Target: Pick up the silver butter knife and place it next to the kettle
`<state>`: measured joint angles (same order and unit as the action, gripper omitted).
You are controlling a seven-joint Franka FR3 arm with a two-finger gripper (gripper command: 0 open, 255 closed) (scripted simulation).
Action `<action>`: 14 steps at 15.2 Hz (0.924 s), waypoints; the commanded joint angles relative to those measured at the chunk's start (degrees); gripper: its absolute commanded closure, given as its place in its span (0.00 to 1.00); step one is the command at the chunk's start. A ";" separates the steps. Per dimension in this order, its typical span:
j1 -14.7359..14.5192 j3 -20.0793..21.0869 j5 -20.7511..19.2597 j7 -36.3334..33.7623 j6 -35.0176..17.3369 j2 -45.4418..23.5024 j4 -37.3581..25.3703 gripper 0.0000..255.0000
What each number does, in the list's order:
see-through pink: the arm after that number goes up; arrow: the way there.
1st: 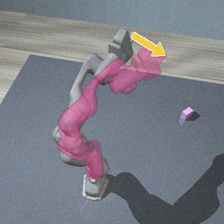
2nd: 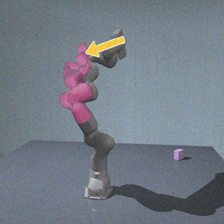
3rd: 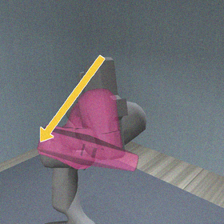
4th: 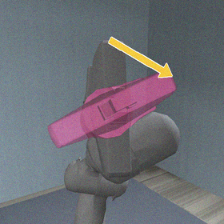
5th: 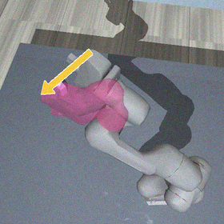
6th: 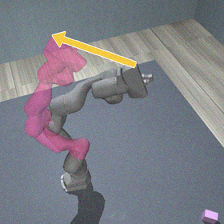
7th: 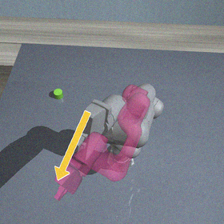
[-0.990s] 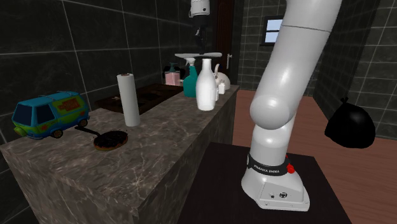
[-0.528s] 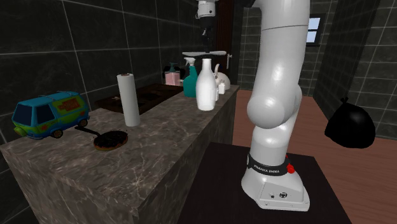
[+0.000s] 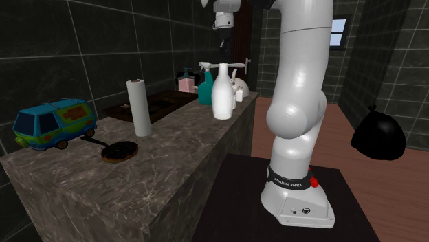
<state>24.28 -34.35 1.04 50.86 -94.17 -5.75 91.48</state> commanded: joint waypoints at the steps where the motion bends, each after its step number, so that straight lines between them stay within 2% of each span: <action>1: -0.03 0.01 -0.06 -0.01 -1.45 0.13 1.53 1.00; 14: -0.22 0.18 0.05 -0.18 -11.43 -0.02 11.39 1.00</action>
<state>24.03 -34.18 0.96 50.62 -104.94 -5.55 102.42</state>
